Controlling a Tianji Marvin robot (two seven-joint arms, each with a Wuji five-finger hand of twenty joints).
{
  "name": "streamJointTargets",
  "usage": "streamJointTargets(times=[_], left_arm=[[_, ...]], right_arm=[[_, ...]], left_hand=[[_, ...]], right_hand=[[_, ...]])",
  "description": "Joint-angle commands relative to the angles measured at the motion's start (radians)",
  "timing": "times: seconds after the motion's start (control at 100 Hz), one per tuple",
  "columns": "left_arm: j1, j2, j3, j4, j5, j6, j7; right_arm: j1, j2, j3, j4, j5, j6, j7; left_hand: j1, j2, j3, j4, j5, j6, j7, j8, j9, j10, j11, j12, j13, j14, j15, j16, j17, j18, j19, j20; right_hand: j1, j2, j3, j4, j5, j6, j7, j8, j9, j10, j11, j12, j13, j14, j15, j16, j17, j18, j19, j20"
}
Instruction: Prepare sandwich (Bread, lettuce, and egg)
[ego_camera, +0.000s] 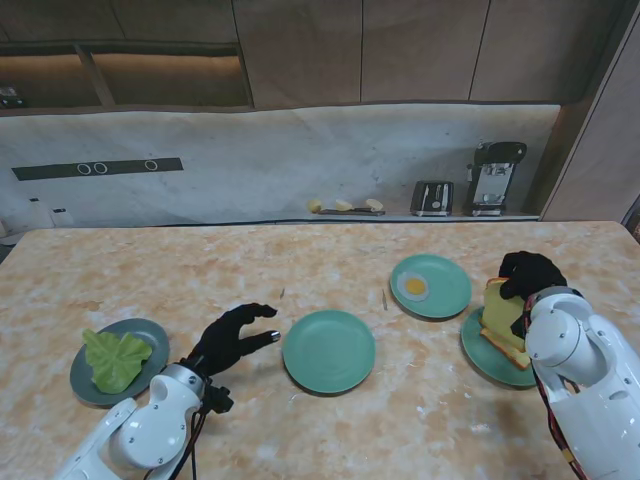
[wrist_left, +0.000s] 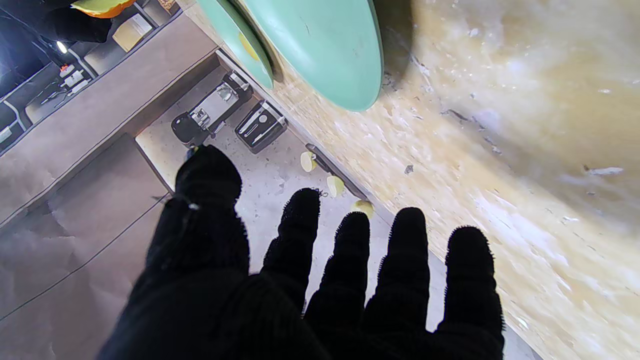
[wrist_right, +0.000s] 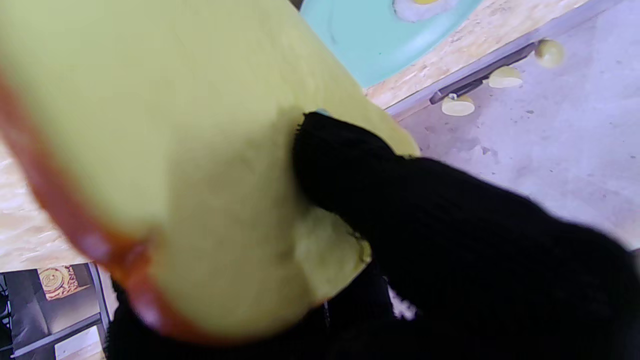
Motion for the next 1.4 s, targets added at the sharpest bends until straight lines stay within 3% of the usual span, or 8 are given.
streamJointTargets(times=[0.0,0.07,0.27,0.52,0.69,0.78,1.14,1.39], left_arm=[[0.007,-0.002,-0.001,-0.003,0.004,-0.004,-0.010],[0.009,-0.002,-0.002,-0.004,0.004,-0.004,-0.008],[0.021,0.000,-0.015,-0.013,0.018,-0.005,-0.007],[0.044,0.004,-0.041,-0.033,0.044,-0.006,-0.009],[0.054,0.004,-0.050,-0.041,0.053,-0.004,-0.003],[0.058,0.004,-0.052,-0.044,0.057,-0.002,-0.002],[0.076,0.007,-0.067,-0.060,0.078,0.010,-0.007],[0.078,0.008,-0.067,-0.063,0.081,0.015,-0.010]], right_arm=[[-0.004,-0.010,-0.001,-0.022,0.027,0.004,0.011],[-0.005,-0.011,0.002,-0.034,0.053,0.007,0.017],[-0.002,-0.011,-0.006,-0.065,0.164,-0.010,0.068],[0.016,-0.018,-0.042,-0.090,0.320,-0.022,0.104],[0.049,-0.030,-0.093,-0.072,0.458,-0.013,0.117],[0.082,-0.037,-0.143,-0.037,0.491,-0.011,0.113],[0.158,-0.088,-0.282,0.063,0.735,-0.002,0.071],[0.198,-0.113,-0.367,0.113,0.828,0.012,0.070]], left_hand=[[0.013,0.021,-0.007,0.003,0.020,-0.014,0.016,0.015,-0.008,-0.017,0.003,0.011,-0.016,-0.004,0.011,0.015,-0.013,0.000,0.013,0.025],[0.013,0.022,-0.007,0.003,0.020,-0.014,0.016,0.016,-0.007,-0.017,0.003,0.011,-0.015,-0.003,0.011,0.016,-0.012,0.000,0.014,0.026],[0.013,0.022,-0.007,0.003,0.020,-0.014,0.016,0.016,-0.006,-0.017,0.004,0.011,-0.014,-0.005,0.012,0.016,-0.013,0.001,0.014,0.026],[0.013,0.022,-0.006,0.003,0.020,-0.015,0.018,0.016,-0.004,-0.018,0.005,0.012,-0.014,-0.005,0.012,0.016,-0.012,-0.001,0.015,0.026],[0.014,0.022,-0.006,0.003,0.019,-0.014,0.018,0.016,-0.003,-0.017,0.005,0.012,-0.013,-0.003,0.012,0.016,-0.011,-0.001,0.014,0.025],[0.014,0.022,-0.006,0.003,0.021,-0.014,0.019,0.017,-0.004,-0.016,0.005,0.012,-0.014,-0.004,0.012,0.016,-0.012,0.000,0.015,0.026],[0.013,0.022,-0.007,0.003,0.024,-0.013,0.021,0.017,-0.006,-0.019,0.006,0.012,-0.016,-0.006,0.012,0.016,-0.013,-0.001,0.018,0.027],[0.013,0.023,-0.007,0.003,0.024,-0.013,0.019,0.016,-0.006,-0.017,0.005,0.012,-0.016,-0.004,0.012,0.015,-0.013,0.001,0.018,0.027]], right_hand=[[0.127,-0.039,0.191,0.112,0.076,-0.031,0.019,0.039,0.038,0.020,0.042,-0.517,0.037,0.030,0.104,0.067,0.066,-0.010,0.076,-0.013],[0.136,-0.060,0.219,0.120,0.086,-0.024,0.014,0.053,0.045,0.024,0.047,-0.485,0.040,0.033,0.137,0.095,0.080,-0.014,0.100,0.009],[0.162,-0.082,0.221,0.199,0.101,-0.004,0.008,0.090,0.053,0.042,0.062,-0.426,0.048,0.046,0.196,0.159,0.103,-0.021,0.132,0.084],[0.169,-0.097,0.221,0.245,0.113,0.007,-0.001,0.111,0.067,0.049,0.059,-0.405,0.060,0.050,0.209,0.177,0.111,-0.021,0.142,0.125],[0.171,-0.100,0.221,0.252,0.116,0.009,-0.006,0.120,0.070,0.047,0.056,-0.399,0.057,0.056,0.209,0.181,0.109,-0.018,0.137,0.133],[0.172,-0.102,0.221,0.253,0.120,0.005,-0.007,0.126,0.073,0.044,0.056,-0.394,0.055,0.057,0.211,0.186,0.107,-0.012,0.134,0.136],[0.176,-0.106,0.221,0.262,0.126,0.013,-0.016,0.138,0.076,0.049,0.048,-0.385,0.057,0.067,0.212,0.188,0.104,0.002,0.134,0.148],[0.175,-0.107,0.221,0.257,0.129,0.011,-0.020,0.137,0.081,0.048,0.042,-0.388,0.058,0.073,0.208,0.184,0.103,0.004,0.131,0.152]])
